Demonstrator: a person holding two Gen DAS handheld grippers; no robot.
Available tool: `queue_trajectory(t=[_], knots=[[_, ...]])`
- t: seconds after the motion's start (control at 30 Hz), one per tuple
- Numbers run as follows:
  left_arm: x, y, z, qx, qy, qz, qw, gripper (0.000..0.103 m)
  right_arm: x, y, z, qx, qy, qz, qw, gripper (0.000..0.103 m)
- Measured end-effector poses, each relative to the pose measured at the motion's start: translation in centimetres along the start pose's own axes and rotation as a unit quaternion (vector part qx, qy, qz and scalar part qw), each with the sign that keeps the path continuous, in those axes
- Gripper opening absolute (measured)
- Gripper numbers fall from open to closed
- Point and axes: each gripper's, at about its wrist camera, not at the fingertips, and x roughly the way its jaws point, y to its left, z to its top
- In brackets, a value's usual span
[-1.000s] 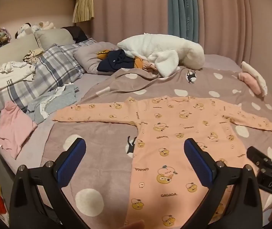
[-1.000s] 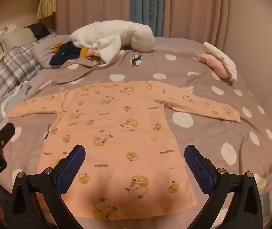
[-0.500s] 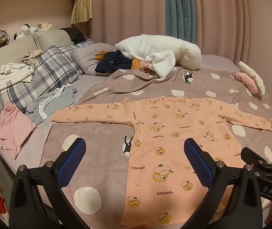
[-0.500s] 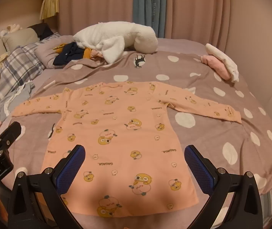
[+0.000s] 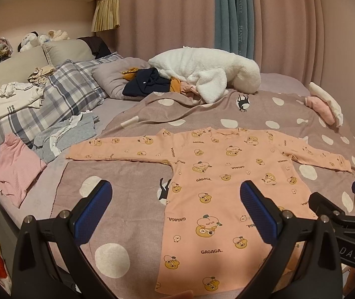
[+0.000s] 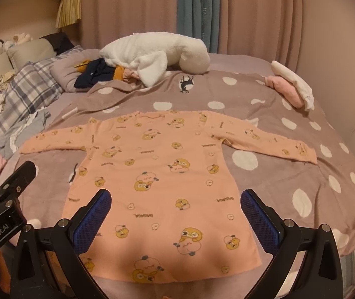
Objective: Fold small clothes
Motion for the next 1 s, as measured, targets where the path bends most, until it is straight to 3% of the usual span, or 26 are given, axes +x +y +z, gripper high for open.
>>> queue_trajectory(t=[1.0], knots=[[-0.56, 0.38, 0.09, 0.000, -0.011, -0.009, 0.9999, 0.103, -0.14, 0.44, 0.02, -0.007, -0.001, 0.003, 1.000, 0.103]])
